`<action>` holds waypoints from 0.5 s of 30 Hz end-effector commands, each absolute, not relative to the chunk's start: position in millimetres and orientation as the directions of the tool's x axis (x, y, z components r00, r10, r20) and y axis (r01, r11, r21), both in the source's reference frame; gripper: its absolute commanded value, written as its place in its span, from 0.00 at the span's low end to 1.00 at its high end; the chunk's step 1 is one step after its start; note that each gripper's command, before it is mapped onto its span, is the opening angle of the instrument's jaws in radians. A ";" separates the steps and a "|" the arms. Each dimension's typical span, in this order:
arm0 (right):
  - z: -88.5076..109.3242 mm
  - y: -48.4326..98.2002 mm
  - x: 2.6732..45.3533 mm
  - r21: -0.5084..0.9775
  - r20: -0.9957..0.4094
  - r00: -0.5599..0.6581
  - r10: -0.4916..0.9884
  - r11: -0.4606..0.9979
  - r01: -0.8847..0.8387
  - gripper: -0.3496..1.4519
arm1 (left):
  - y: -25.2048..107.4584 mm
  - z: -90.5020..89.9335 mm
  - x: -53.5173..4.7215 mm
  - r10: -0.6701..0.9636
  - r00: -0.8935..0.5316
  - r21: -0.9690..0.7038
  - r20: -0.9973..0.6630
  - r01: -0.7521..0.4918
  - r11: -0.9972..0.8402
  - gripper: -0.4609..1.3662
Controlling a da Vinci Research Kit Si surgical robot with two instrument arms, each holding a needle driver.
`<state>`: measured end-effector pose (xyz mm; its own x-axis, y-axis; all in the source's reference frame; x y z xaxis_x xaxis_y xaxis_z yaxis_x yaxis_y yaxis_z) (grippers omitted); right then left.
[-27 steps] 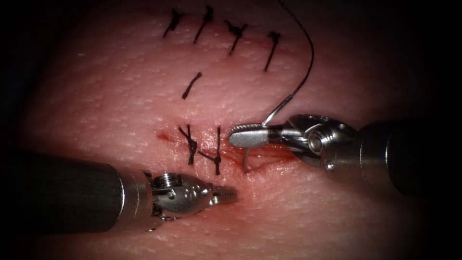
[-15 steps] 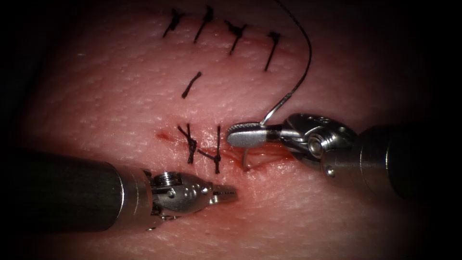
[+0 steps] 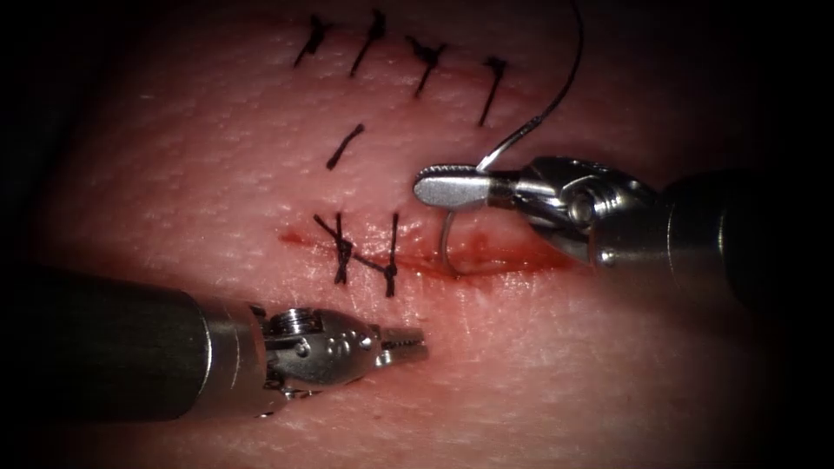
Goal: Wound Closure
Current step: Hand the needle from the right to the left to readjust grip
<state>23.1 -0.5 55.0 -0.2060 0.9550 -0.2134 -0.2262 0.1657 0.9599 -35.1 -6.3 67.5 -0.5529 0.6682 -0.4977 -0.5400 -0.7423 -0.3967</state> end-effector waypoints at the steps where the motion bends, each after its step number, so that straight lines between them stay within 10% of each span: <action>1: 54.8 -0.3 23.1 0.958 -0.213 -0.231 0.949 0.157 -0.240 0.00 | -6.2 67.4 -35.0 0.671 -0.541 -0.397 -0.506 -0.545 -0.739 0.44; 15: 52.6 1.9 22.3 0.874 -0.222 -0.336 0.915 0.034 -0.484 0.00 | -4.9 66.6 -34.9 0.693 -0.437 -0.378 -0.573 -0.609 -0.697 0.61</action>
